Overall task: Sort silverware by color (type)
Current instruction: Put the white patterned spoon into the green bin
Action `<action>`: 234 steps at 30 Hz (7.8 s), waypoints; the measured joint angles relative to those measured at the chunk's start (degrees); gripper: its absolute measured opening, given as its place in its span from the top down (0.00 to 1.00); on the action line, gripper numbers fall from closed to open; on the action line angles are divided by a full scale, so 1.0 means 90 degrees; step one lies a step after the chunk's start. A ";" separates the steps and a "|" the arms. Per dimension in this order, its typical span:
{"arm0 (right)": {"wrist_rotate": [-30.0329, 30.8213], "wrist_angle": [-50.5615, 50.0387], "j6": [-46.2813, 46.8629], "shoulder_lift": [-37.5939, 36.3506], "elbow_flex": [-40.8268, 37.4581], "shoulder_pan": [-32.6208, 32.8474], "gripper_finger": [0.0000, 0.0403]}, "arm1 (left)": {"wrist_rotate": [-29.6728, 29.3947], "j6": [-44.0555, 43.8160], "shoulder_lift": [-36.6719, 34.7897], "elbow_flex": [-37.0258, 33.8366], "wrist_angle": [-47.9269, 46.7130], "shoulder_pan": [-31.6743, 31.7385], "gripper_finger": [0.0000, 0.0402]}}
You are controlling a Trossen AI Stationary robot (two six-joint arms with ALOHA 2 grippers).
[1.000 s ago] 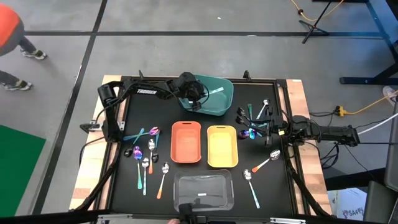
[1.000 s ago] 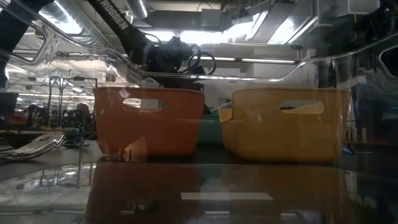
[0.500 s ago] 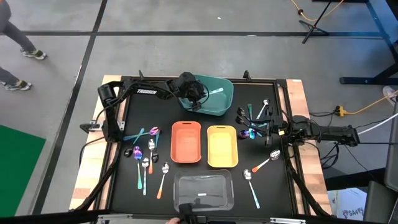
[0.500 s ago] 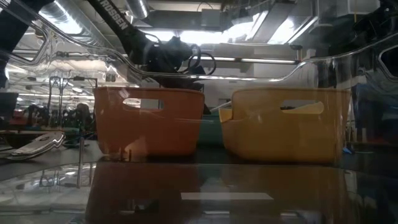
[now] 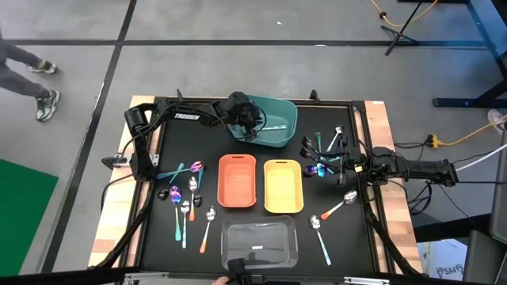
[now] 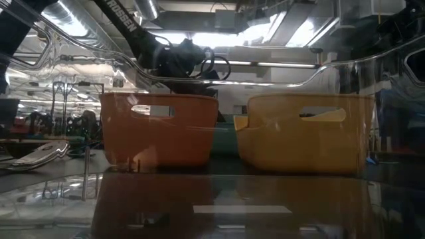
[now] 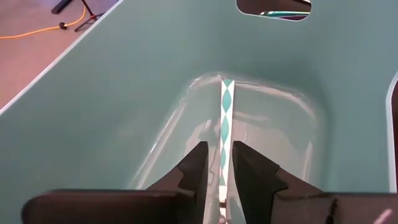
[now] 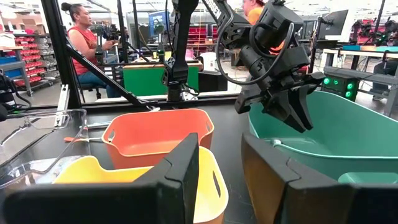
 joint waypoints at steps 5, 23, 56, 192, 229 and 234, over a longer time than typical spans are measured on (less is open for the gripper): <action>0.0005 0.0039 0.0041 0.0000 -0.0005 -0.0002 0.72 | 0.0000 0.0000 0.0000 0.0000 0.0000 0.0000 0.83; 0.1474 0.0299 0.0950 0.0000 0.0597 0.0000 0.47 | -0.0005 -0.0005 -0.0189 -0.0002 -0.0002 -0.0145 0.83; 0.1817 -0.6865 0.4998 0.5741 0.6468 -0.2226 0.44 | -0.0059 0.0022 -0.3864 -0.0002 -0.3084 -0.0740 0.83; -0.0590 -0.5129 0.3158 0.7650 0.4750 -0.5836 1.00 | -0.0799 -0.0611 -0.5591 0.0002 -0.5845 -0.1260 0.83; -0.1350 -0.2297 -0.1166 0.7936 0.7141 -0.3396 1.00 | -0.0993 -0.1867 -0.5631 -0.1098 -0.5664 -0.1265 0.83; -0.1398 -0.2306 -0.1353 0.8575 0.7290 -0.3272 1.00 | -0.0993 -0.2018 -0.5629 -0.1098 -0.5666 -0.1265 0.83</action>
